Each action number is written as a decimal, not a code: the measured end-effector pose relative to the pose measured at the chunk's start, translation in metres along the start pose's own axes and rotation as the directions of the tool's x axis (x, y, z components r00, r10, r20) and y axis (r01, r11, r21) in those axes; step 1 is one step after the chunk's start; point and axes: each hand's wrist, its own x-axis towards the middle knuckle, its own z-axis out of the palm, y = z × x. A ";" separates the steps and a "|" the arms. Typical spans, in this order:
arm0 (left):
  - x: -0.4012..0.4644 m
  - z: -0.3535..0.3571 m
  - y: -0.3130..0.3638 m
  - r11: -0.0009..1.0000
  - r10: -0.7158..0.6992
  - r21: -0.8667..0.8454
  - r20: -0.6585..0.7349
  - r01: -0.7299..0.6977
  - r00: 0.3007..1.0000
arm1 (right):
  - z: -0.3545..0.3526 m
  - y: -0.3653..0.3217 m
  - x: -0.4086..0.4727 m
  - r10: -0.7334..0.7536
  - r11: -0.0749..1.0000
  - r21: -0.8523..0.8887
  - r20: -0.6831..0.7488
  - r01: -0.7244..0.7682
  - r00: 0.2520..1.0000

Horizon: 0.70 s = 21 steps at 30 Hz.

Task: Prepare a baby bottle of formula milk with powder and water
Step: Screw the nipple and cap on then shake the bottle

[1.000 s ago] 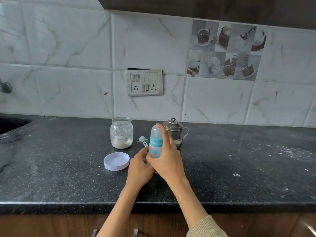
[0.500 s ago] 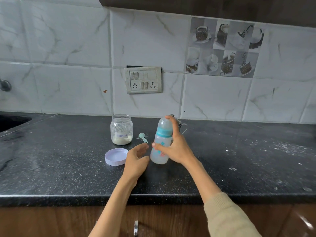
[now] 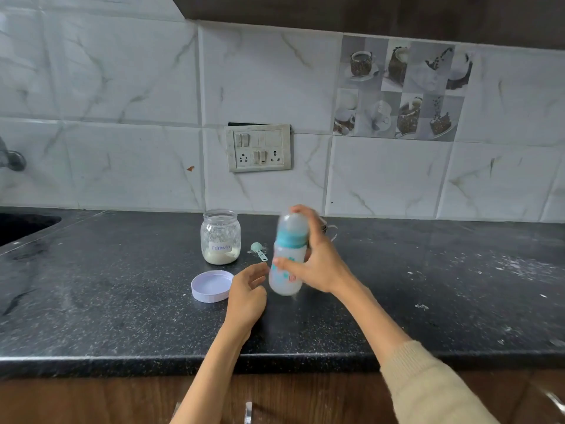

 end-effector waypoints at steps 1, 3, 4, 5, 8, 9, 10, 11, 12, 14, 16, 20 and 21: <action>-0.001 0.000 0.002 1.000 0.011 0.000 0.002 -0.011 1.000 | -0.001 0.001 0.001 0.011 0.999 0.047 -0.103 -0.006 0.995; -0.003 0.002 0.004 0.999 0.032 0.008 0.009 -0.032 0.999 | -0.003 0.000 0.003 0.001 1.000 0.009 -0.070 0.000 0.998; -0.003 0.003 0.004 0.999 0.035 0.015 0.015 -0.035 0.999 | -0.003 -0.001 0.004 -0.002 0.999 -0.051 0.051 0.004 0.999; -0.004 0.003 0.004 0.999 0.032 0.026 0.020 -0.032 0.999 | -0.002 0.001 0.003 0.011 0.998 -0.070 0.108 -0.003 0.994; -0.005 0.002 0.006 0.998 0.051 0.030 0.030 -0.052 0.998 | -0.007 0.000 0.008 0.028 1.000 0.013 -0.070 -0.027 0.997; -0.006 0.003 0.009 0.998 0.051 0.028 0.027 -0.052 0.998 | -0.008 -0.002 0.009 0.019 1.000 -0.016 -0.025 -0.019 1.000; -0.007 0.004 0.010 0.998 0.053 0.025 0.031 -0.054 0.998 | -0.008 -0.005 0.010 0.014 0.998 -0.070 0.060 -0.009 0.998; -0.009 0.005 0.011 0.998 0.049 0.024 0.037 -0.050 0.998 | -0.008 -0.005 0.010 0.013 0.997 -0.071 0.083 -0.007 0.996; -0.009 0.005 0.011 0.999 0.048 0.023 0.037 -0.049 0.998 | -0.009 -0.005 0.012 0.004 0.999 -0.054 0.017 -0.003 1.000; -0.007 0.003 0.010 0.998 0.048 0.026 0.024 -0.049 0.999 | -0.012 -0.006 0.014 0.028 1.000 0.013 -0.075 -0.027 0.997; -0.006 0.004 0.009 0.998 0.043 0.037 0.022 -0.044 0.999 | -0.010 -0.009 0.013 0.023 0.996 -0.087 0.116 -0.013 0.993; -0.004 0.003 0.006 0.998 0.039 0.043 0.027 -0.040 0.999 | -0.006 -0.005 0.012 0.029 0.999 -0.031 -0.110 -0.032 0.994; -0.004 0.003 0.006 0.998 0.041 0.050 0.024 -0.042 0.999 | -0.005 -0.007 0.012 0.020 0.998 -0.060 -0.064 -0.024 0.998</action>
